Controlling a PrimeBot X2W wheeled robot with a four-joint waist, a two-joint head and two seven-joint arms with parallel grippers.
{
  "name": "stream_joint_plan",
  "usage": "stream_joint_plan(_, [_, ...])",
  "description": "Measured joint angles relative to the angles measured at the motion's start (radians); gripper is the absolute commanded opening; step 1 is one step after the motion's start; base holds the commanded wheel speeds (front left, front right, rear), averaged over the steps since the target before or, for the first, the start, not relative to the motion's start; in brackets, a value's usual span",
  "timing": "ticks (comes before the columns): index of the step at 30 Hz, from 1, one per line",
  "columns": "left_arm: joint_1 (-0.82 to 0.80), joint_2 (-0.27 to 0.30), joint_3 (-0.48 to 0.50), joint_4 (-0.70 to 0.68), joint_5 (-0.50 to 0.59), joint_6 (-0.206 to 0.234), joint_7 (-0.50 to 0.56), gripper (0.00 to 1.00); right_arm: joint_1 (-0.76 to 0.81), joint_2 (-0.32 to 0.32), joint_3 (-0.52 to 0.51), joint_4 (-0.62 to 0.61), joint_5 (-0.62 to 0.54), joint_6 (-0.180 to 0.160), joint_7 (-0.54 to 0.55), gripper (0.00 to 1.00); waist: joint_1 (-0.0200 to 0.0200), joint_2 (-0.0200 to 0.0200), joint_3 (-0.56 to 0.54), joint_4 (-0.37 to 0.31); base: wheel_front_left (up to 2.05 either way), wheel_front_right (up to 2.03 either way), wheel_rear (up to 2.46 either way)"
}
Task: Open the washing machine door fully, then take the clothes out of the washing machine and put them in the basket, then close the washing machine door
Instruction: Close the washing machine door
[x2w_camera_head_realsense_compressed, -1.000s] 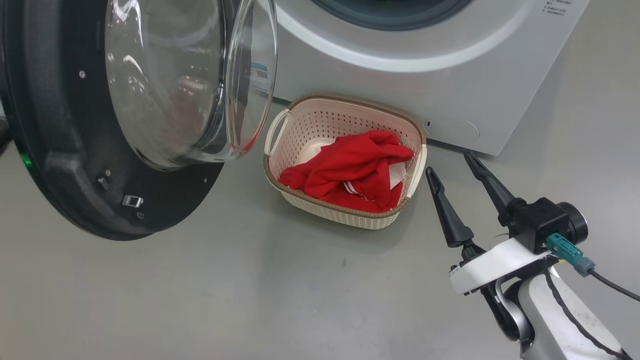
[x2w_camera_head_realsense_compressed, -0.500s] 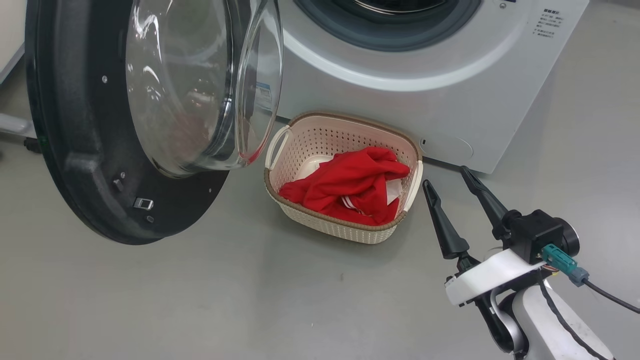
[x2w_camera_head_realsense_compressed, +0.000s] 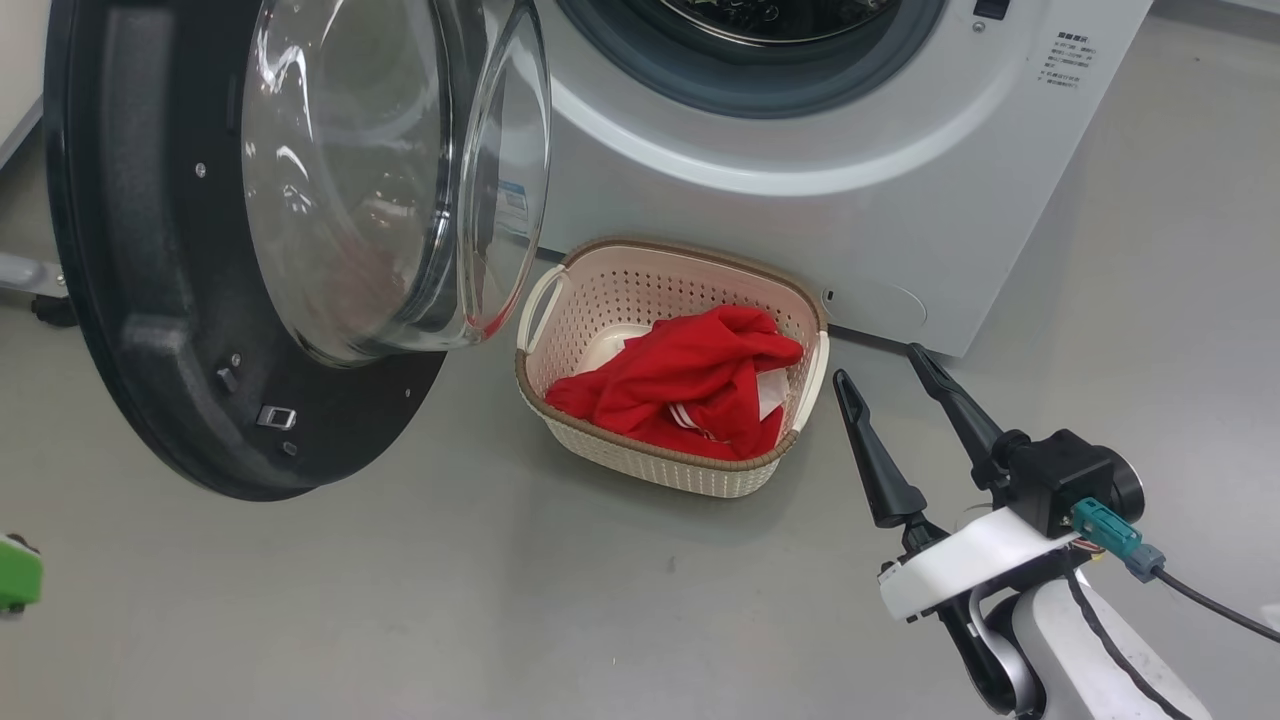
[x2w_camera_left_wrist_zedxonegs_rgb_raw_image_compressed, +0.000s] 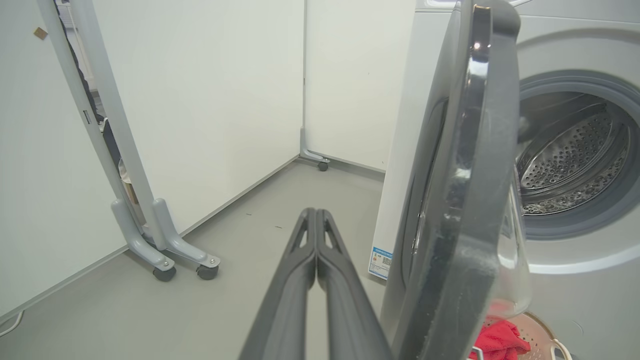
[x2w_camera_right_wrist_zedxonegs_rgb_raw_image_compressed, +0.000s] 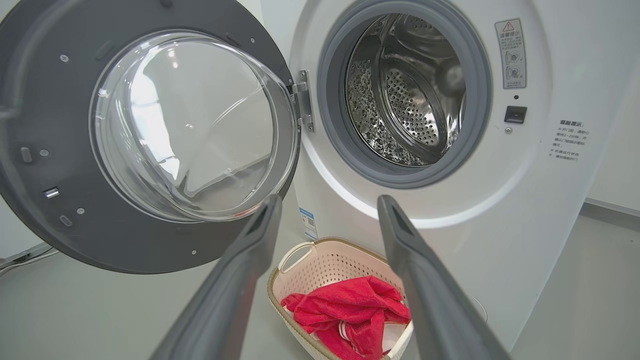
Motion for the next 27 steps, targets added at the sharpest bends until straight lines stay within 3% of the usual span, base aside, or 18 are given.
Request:
stream_joint_plan(2, [0.022, -0.017, 0.008, 0.016, 0.016, 0.000, -0.044, 0.05, 0.000, 0.000, -0.002, 0.000, 0.000, 0.000, -0.003, 1.00, 0.0000, 0.0000, 0.000, -0.002, 0.00, 0.00, 0.00])
stream_joint_plan(3, [0.031, -0.021, 0.003, 0.022, 0.021, 0.000, -0.059, 0.24, 0.000, 0.000, -0.002, 0.000, 0.000, -0.002, -0.003, 1.00, 0.0000, 0.0000, 0.000, -0.003, 0.00, 0.00, 0.00])
stream_joint_plan(4, [0.044, -0.021, -0.004, 0.023, 0.036, 0.000, -0.082, 0.56, 0.000, 0.000, -0.003, 0.000, 0.001, -0.002, -0.003, 1.00, 0.0000, 0.0000, 0.001, -0.004, 0.00, 0.00, 0.00])
stream_joint_plan(5, [0.053, -0.021, -0.008, 0.025, 0.053, 0.000, -0.105, 1.00, 0.000, 0.000, -0.003, 0.000, 0.001, -0.002, -0.004, 1.00, 0.0000, 0.0000, 0.001, -0.006, 0.00, 0.00, 0.00])
stream_joint_plan(12, [0.080, -0.056, 0.010, 0.079, 0.075, 0.000, -0.192, 1.00, 0.000, 0.000, -0.008, 0.000, 0.001, -0.002, -0.007, 1.00, 0.0000, 0.0000, 0.003, -0.011, 0.00, 0.00, 0.00])
stream_joint_plan(27, [0.085, -0.058, -0.023, 0.122, 0.076, 0.000, -0.283, 1.00, 0.000, 0.001, -0.008, 0.002, 0.001, -0.002, -0.013, 1.00, 0.0000, 0.0000, 0.006, -0.014, 0.00, 0.00, 0.00])
